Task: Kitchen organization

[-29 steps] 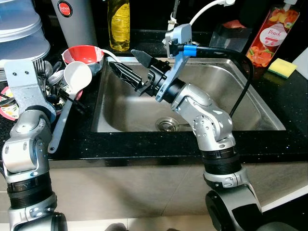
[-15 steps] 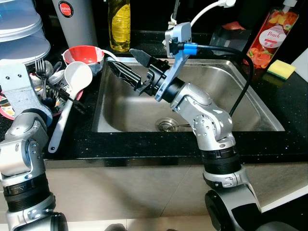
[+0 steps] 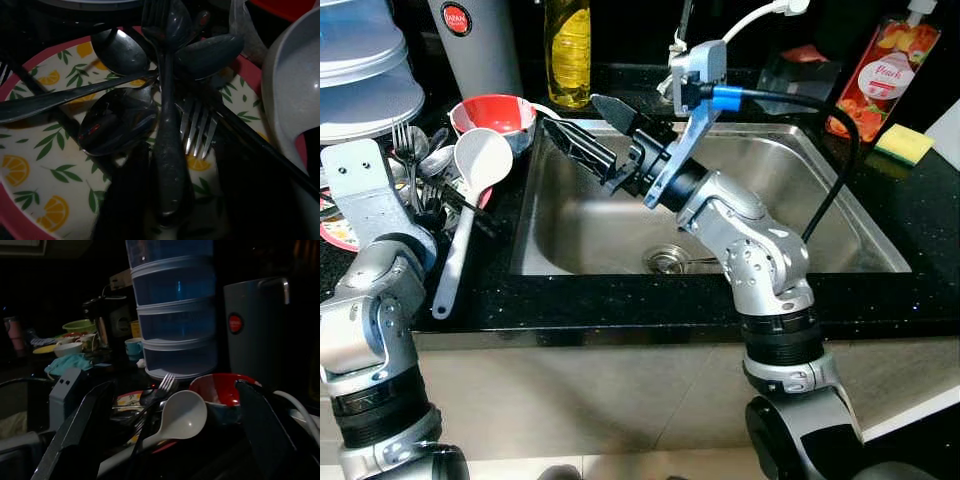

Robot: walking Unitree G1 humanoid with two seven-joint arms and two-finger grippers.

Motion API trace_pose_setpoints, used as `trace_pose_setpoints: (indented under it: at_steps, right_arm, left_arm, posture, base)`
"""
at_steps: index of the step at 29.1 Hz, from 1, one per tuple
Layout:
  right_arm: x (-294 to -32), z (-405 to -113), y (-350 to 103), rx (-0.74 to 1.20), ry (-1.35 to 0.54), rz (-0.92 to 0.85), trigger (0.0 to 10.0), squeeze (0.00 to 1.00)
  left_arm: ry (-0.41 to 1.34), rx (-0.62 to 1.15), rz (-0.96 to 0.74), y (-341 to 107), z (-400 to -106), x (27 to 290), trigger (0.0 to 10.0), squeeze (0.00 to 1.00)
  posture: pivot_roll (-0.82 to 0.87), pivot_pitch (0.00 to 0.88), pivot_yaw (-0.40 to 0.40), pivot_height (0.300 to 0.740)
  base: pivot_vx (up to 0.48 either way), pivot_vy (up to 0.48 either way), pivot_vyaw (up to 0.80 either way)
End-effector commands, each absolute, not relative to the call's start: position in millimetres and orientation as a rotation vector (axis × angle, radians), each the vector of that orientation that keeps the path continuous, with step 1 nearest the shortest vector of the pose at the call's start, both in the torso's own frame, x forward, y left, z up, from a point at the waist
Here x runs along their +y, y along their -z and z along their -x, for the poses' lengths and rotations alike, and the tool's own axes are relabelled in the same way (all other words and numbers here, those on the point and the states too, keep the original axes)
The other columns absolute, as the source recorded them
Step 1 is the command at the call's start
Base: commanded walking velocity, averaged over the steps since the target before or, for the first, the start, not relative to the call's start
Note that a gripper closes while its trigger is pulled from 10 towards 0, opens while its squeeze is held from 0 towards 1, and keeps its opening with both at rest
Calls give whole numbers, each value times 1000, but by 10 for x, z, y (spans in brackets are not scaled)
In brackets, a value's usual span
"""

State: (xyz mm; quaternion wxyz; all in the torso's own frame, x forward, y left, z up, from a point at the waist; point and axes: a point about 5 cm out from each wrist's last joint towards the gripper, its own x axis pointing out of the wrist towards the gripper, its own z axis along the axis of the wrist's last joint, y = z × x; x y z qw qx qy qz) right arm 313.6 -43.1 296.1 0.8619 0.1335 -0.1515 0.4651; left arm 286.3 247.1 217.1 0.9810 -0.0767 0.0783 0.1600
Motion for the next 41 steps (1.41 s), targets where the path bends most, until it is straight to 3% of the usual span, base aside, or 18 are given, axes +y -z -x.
trace_pose_setpoints:
  at_steps: [1,2,3,4,5,6,13,14,16,17,20,23,26,27,32,41]
  right_arm:
    - [-460,-3140,-2954,-315,-963,-289,10000,0]
    - [-462,-3132,-2972,-316,-966,-294,10000,0]
    - [-469,-3133,-2986,-317,-968,-295,10000,0]
    - [-477,-3142,-2989,-317,-967,-293,10000,0]
    - [-477,-3142,-2989,-317,-967,-293,10000,0]
    - [-487,-3156,-2971,-313,-959,-286,10000,0]
    - [-516,-3136,-2968,-310,-943,-305,10000,0]
    - [-526,-3150,-2970,-313,-939,-305,10000,0]
    - [-532,-3162,-2959,-314,-936,-305,10000,0]
    - [-540,-3175,-2937,-312,-924,-304,10000,0]
    - [-544,-3179,-2935,-311,-916,-307,10000,0]
    - [-578,-3187,-3066,-345,-913,-331,10000,0]
    - [-599,-3206,-3062,-352,-899,-328,10000,0]
    - [-672,-3254,-3015,-349,-825,-335,10000,0]
    - [-893,-3355,-3084,-381,-670,-325,10000,0]
    - [-1306,-3401,-3059,-398,-419,-191,10000,0]
  left_arm:
    - [-323,190,190,-2095,-2861,2437,4588,0]
    - [-322,190,191,-2107,-2857,2429,4549,0]
    - [-320,188,190,-2122,-2862,2428,2353,0]
    - [-324,185,188,-2132,-2871,2436,1137,0]
    - [-324,185,188,-2132,-2871,2436,1137,0]
    - [-331,185,189,-2129,-2874,2448,0,0]
    - [-362,128,171,-2205,-2869,2473,0,0]
    - [-350,48,129,-2312,-2891,2466,3686,0]
    - [-340,-6,99,-2374,-2902,2456,3686,0]
    - [-331,-55,88,-2437,-2909,2424,10000,0]
    - [-321,-101,81,-2503,-2909,2389,10000,0]
    - [-241,-277,-40,-2850,-2925,2247,10000,0]
    - [-218,-294,-71,-2876,-2940,2204,10000,0]
    - [-113,-262,-67,-2802,-2973,2030,10000,0]
    - [114,-208,-40,-2742,-3014,1729,10000,0]
    - [319,119,-36,-2256,-3135,1498,10000,0]
  posture:
    - [201,1,-27,740]
    - [200,5,-26,740]
    - [200,11,-26,740]
    - [200,20,-25,740]
    - [200,20,-25,740]
    - [200,24,-25,740]
    - [189,7,-16,740]
    - [188,10,-16,740]
    - [187,5,-15,740]
    - [187,0,-11,740]
    - [186,0,-10,740]
    - [175,0,0,740]
    - [174,0,6,740]
    - [166,0,21,740]
    - [146,0,62,740]
    - [47,0,148,740]
  base:
    - [0,0,0]
    - [0,0,0]
    - [0,0,0]
    - [0,0,0]
    - [0,0,0]
    - [0,0,0]
    - [0,0,0]
    - [0,0,0]
    - [0,0,0]
    - [0,0,0]
    - [0,0,0]
    - [0,0,0]
    - [0,0,0]
    - [0,0,0]
    - [0,0,0]
    - [0,0,0]
